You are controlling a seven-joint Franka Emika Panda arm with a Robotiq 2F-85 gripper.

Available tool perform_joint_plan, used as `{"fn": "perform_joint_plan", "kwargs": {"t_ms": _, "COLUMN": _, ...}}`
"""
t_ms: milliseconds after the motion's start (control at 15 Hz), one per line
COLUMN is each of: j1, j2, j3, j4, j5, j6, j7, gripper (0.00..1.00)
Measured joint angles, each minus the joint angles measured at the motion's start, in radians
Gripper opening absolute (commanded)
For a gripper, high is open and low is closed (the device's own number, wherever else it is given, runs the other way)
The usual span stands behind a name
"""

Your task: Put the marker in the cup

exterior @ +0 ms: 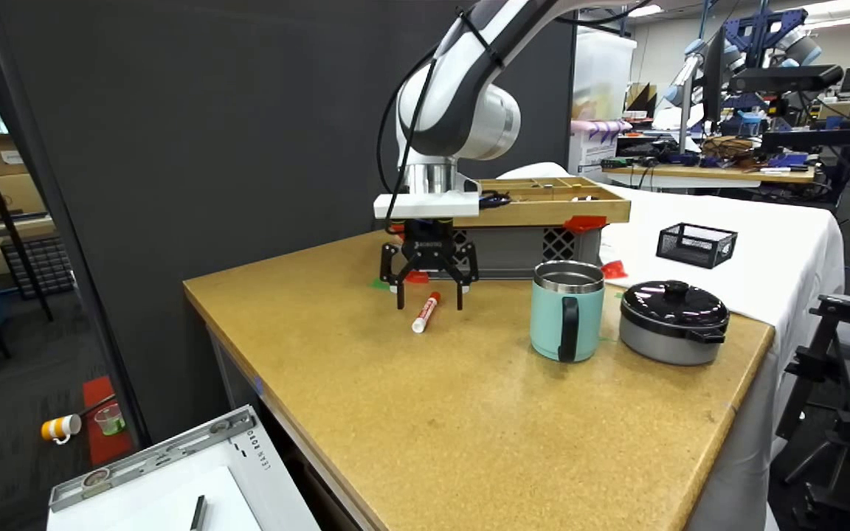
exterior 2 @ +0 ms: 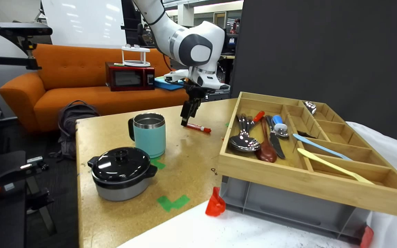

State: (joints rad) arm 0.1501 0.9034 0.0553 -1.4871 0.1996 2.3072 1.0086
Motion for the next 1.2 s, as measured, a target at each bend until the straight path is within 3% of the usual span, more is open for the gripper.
{"fn": "perform_joint_plan", "kwargs": {"t_ms": 67, "j1": -0.001, "j2": 0.013, "j3": 0.000, "j4": 0.006, "j5": 0.014, "j6": 0.000, "j7": -0.010, "gripper": 0.75}}
{"fn": "perform_joint_plan", "kwargs": {"t_ms": 133, "j1": -0.003, "j2": 0.025, "j3": 0.000, "j4": 0.014, "j5": 0.028, "j6": 0.000, "j7": -0.017, "gripper": 0.74}}
{"fn": "perform_joint_plan", "kwargs": {"t_ms": 800, "j1": -0.017, "j2": 0.057, "j3": 0.007, "j4": 0.048, "j5": 0.128, "j6": 0.001, "j7": -0.034, "gripper": 0.03}}
{"fn": "perform_joint_plan", "kwargs": {"t_ms": 867, "j1": -0.017, "j2": 0.057, "j3": 0.008, "j4": 0.048, "j5": 0.130, "j6": 0.001, "j7": -0.034, "gripper": 0.00}}
{"fn": "perform_joint_plan", "kwargs": {"t_ms": 933, "j1": -0.017, "j2": 0.057, "j3": 0.008, "j4": 0.049, "j5": 0.131, "j6": 0.001, "j7": -0.034, "gripper": 0.05}}
{"fn": "perform_joint_plan", "kwargs": {"t_ms": 1200, "j1": -0.018, "j2": 0.044, "j3": 0.020, "j4": 0.050, "j5": 0.133, "j6": -0.007, "j7": -0.036, "gripper": 0.05}}
